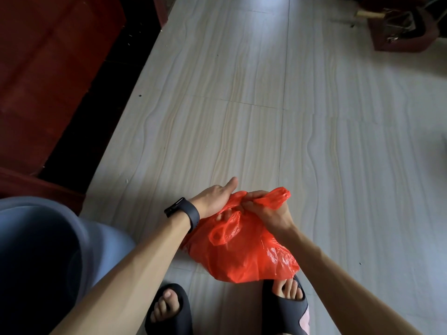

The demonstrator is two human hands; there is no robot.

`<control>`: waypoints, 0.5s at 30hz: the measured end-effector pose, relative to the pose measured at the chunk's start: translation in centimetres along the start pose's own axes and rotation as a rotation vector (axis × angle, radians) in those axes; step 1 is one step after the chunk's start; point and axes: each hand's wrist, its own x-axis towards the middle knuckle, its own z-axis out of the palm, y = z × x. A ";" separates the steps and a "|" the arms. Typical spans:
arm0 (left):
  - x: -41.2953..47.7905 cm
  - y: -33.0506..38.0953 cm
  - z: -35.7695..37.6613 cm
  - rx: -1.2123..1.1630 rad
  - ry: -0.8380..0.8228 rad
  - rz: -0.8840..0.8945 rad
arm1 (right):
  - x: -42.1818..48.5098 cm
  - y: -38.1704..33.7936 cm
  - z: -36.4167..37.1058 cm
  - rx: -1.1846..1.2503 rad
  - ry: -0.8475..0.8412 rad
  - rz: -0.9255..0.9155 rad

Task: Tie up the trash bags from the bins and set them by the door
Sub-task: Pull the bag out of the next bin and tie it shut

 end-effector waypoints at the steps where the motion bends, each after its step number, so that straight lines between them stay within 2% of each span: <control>1: -0.1 0.1 0.1 0.041 0.011 0.007 | -0.1 -0.2 0.0 0.009 -0.008 0.015; 5: -0.4 0.3 -0.2 0.166 0.010 0.010 | -0.2 -0.2 0.1 0.111 -0.003 0.052; 8: -0.3 0.3 -0.2 0.141 0.000 0.000 | 0.1 0.0 0.3 0.174 0.016 0.095; 12: 0.5 -0.7 1.0 -0.039 0.070 0.071 | 0.0 -0.7 0.9 0.140 -0.001 0.077; 15: 1.5 -1.7 1.4 -0.427 0.193 0.040 | -0.1 -0.8 1.2 0.122 -0.028 0.021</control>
